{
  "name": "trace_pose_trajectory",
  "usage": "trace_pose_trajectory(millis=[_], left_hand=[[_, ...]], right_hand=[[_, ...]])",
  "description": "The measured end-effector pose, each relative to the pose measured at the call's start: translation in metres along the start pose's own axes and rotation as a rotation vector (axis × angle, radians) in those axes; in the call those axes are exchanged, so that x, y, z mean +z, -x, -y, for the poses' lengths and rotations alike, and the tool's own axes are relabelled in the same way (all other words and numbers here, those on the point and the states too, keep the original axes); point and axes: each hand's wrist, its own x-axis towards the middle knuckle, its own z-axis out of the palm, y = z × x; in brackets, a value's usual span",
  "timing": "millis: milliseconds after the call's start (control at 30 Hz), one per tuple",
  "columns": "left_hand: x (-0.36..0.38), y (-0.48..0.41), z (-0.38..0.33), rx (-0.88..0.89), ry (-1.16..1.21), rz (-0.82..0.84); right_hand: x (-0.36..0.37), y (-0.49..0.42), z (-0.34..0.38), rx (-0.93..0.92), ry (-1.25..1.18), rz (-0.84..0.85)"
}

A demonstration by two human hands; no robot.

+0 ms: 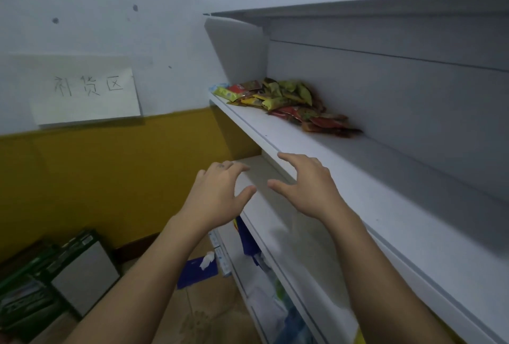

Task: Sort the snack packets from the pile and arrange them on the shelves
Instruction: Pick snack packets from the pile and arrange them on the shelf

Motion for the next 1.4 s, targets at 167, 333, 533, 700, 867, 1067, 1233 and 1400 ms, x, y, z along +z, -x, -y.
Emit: trace_pose_trajectory(millis=[167, 333, 533, 700, 867, 1067, 1233, 1400], left_hand=[[0.007, -0.069, 0.052, 0.089, 0.018, -0.002], [0.009, -0.138, 0.11, 0.17, 0.047, 0.017], [0.024, -0.202, 0.154, 0.263, 0.089, 0.076], [0.041, -0.232, 0.169, 0.31, 0.142, 0.121], [0.056, -0.277, 0.174, 0.316, 0.178, 0.117], [0.07, -0.34, 0.165, 0.345, 0.128, 0.116], [0.075, -0.404, 0.149, 0.378, 0.066, 0.101], [0.093, -0.454, 0.139, 0.364, 0.034, 0.087]], right_hand=[[0.023, -0.068, 0.012, 0.047, 0.047, -0.076], [0.049, -0.138, 0.033, 0.116, 0.098, -0.104], [0.075, -0.187, 0.035, 0.244, 0.157, -0.137], [0.079, -0.219, 0.027, 0.312, 0.217, -0.128], [0.081, -0.261, 0.009, 0.33, 0.264, -0.125], [0.071, -0.32, -0.034, 0.349, 0.247, -0.128], [0.045, -0.376, -0.071, 0.338, 0.212, -0.139], [0.035, -0.414, -0.107, 0.378, 0.279, -0.144]])
